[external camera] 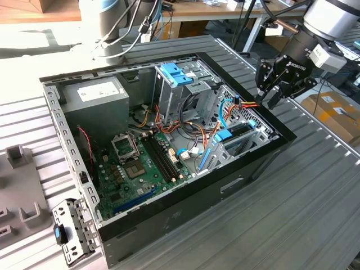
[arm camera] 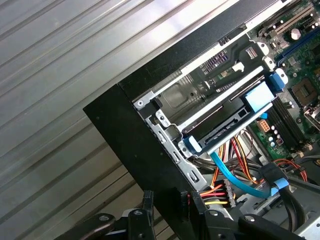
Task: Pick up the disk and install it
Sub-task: 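Insert the first disk wire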
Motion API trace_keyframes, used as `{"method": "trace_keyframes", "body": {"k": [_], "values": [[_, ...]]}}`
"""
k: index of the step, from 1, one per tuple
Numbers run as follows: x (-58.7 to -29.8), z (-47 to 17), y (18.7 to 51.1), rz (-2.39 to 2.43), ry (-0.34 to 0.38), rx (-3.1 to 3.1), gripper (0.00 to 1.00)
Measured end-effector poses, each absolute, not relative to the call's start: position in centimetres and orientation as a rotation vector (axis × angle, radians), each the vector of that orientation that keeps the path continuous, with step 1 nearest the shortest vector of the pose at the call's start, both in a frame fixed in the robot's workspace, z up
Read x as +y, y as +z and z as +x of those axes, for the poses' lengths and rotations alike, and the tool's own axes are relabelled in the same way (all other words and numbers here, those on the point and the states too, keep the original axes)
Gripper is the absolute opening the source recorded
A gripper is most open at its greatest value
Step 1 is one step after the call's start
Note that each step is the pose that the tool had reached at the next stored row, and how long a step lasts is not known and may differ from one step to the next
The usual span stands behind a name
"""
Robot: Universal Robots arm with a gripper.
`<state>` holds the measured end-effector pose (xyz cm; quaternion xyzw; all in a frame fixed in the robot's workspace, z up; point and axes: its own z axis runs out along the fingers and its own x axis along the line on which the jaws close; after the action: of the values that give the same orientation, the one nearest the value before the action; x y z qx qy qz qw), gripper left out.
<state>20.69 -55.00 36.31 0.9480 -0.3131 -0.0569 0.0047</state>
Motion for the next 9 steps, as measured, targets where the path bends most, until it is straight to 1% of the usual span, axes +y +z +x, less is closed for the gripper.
{"method": "trace_keyframes", "body": {"k": [2,4,6,9], "values": [[-55.0,20.69,36.3,2.969,-0.178,-0.98,0.4],[-55.0,20.69,36.31,2.969,-0.178,-0.98,0.27],[-55.0,20.69,36.32,2.969,-0.178,-0.98,0.18],[-55.0,20.69,36.31,2.969,-0.178,-0.98,0.18]]}}
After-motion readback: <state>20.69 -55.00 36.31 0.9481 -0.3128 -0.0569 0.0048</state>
